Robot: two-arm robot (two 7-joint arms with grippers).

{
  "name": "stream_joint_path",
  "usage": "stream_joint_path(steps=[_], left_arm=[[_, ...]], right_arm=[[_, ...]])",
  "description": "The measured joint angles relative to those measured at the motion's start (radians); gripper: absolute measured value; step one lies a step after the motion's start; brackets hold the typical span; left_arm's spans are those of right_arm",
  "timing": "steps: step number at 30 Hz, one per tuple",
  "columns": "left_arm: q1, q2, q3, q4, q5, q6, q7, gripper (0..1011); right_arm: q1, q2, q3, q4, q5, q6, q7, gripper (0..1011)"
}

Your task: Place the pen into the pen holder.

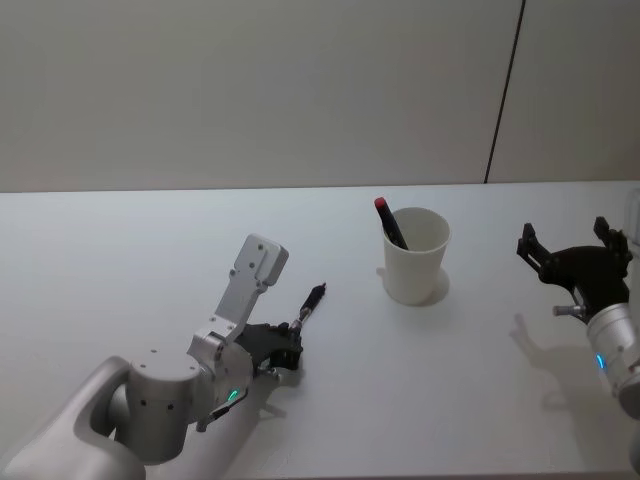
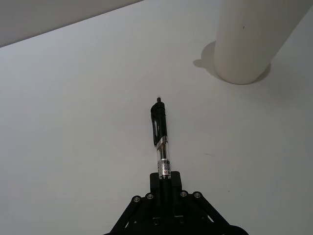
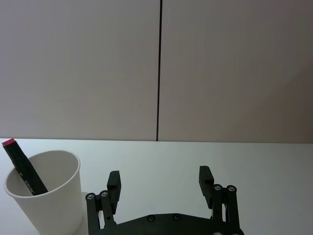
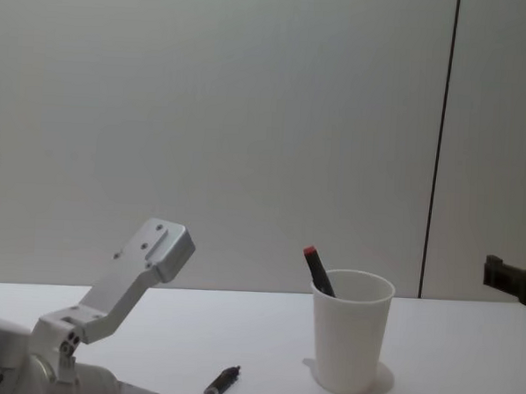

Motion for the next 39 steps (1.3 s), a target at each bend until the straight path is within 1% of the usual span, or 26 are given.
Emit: stream_joint_path(steps=[5,11,13,14,17,22,26,33,35,36,38,39], left_arm=[[0.010,0.005,-0.002,-0.023,0.003,-0.009,0.011,133],[0.026,0.018,-0.008,-0.073,0.008,-0.036,0.037,132],[0.036,0.025,-0.012,-0.105,0.011,-0.052,0.052,133],[0.036,0.025,-0.012,-0.105,0.011,-0.052,0.052,133],[0.045,0.032,-0.016,-0.136,0.016,-0.068,0.066,133],[0.062,0.044,-0.022,-0.184,0.025,-0.107,0.091,132],[0.072,0.052,-0.025,-0.217,0.033,-0.144,0.105,133],[0.086,0.062,-0.031,-0.255,0.051,-0.227,0.114,133],[0.090,0.064,-0.032,-0.262,0.056,-0.259,0.113,133],[0.091,0.065,-0.033,-0.265,0.060,-0.285,0.111,133],[0.093,0.066,-0.034,-0.267,0.063,-0.308,0.107,132],[0.093,0.067,-0.035,-0.268,0.066,-0.334,0.100,133]], right_arm=[[0.000,0.000,0.000,0.000,0.000,0.000,0.000,1001],[0.000,0.000,0.000,0.000,0.000,0.000,0.000,1002],[0.000,0.000,0.000,0.000,0.000,0.000,0.000,1002],[0.000,0.000,0.000,0.000,0.000,0.000,0.000,1001],[0.000,0.000,0.000,0.000,0.000,0.000,0.000,1002],[0.000,0.000,0.000,0.000,0.000,0.000,0.000,1001],[0.000,0.000,0.000,0.000,0.000,0.000,0.000,1002],[0.000,0.000,0.000,0.000,0.000,0.000,0.000,1002],[0.000,0.000,0.000,0.000,0.000,0.000,0.000,1001],[0.000,0.000,0.000,0.000,0.000,0.000,0.000,1001],[0.000,0.000,0.000,0.000,0.000,0.000,0.000,1001],[0.000,0.000,0.000,0.000,0.000,0.000,0.000,1002]])
